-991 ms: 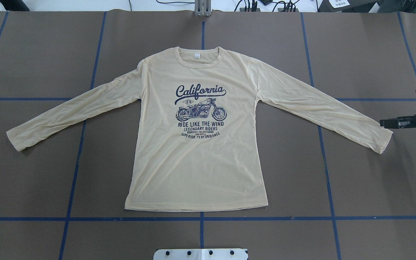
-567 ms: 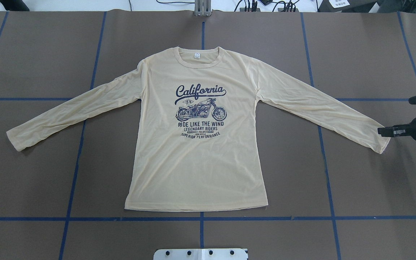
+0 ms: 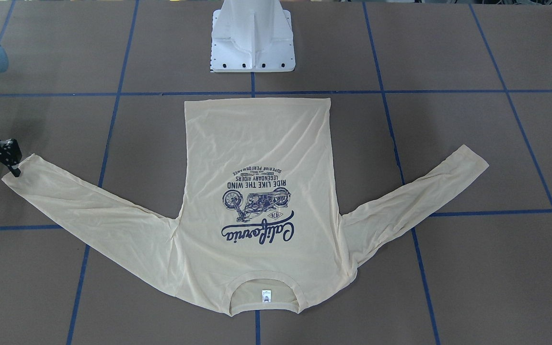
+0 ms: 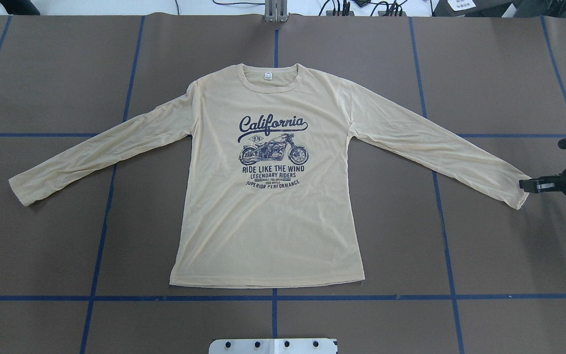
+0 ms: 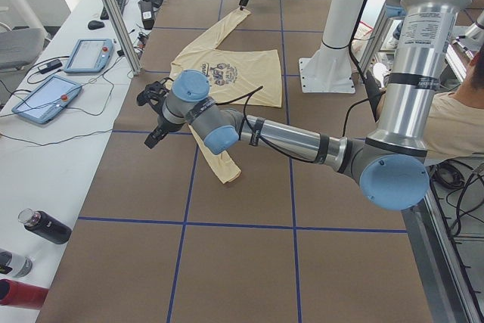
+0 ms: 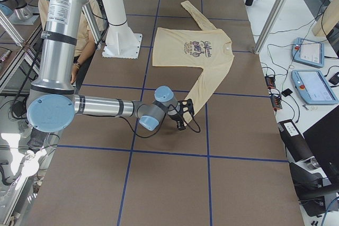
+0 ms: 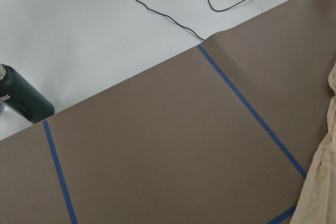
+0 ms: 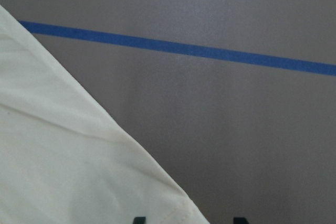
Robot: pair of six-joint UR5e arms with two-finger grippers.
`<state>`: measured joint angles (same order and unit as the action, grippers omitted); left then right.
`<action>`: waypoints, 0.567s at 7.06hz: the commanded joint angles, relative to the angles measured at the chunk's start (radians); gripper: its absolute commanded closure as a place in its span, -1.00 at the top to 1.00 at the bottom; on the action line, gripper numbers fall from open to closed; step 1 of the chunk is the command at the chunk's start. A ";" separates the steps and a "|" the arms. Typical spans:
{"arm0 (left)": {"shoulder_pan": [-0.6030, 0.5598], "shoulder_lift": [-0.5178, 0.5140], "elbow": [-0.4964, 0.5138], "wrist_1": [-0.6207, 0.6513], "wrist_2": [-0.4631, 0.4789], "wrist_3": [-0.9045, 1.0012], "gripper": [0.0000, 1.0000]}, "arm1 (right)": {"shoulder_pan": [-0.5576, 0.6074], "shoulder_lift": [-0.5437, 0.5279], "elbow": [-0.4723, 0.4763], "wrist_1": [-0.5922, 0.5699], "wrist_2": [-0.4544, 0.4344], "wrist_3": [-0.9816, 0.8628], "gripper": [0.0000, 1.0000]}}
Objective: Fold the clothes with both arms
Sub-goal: 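Lower the right gripper to the cuff of the sleeve nearest it and grasp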
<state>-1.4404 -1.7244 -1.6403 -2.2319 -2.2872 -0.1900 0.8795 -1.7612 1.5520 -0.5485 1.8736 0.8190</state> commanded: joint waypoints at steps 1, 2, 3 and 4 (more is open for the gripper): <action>0.000 0.000 0.001 0.000 0.000 0.003 1.00 | -0.007 0.002 -0.001 0.001 -0.001 0.000 -0.02; 0.000 0.000 0.001 0.000 0.000 0.001 1.00 | -0.007 0.003 -0.003 0.002 0.002 -0.001 -0.20; 0.000 0.000 0.001 0.000 0.000 0.001 1.00 | -0.007 0.003 -0.004 0.002 0.002 -0.001 -0.52; 0.000 0.000 0.001 0.000 0.000 0.001 1.00 | -0.007 0.003 -0.004 0.002 0.004 -0.001 -1.00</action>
<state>-1.4404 -1.7242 -1.6399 -2.2319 -2.2872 -0.1886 0.8730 -1.7582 1.5488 -0.5461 1.8761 0.8178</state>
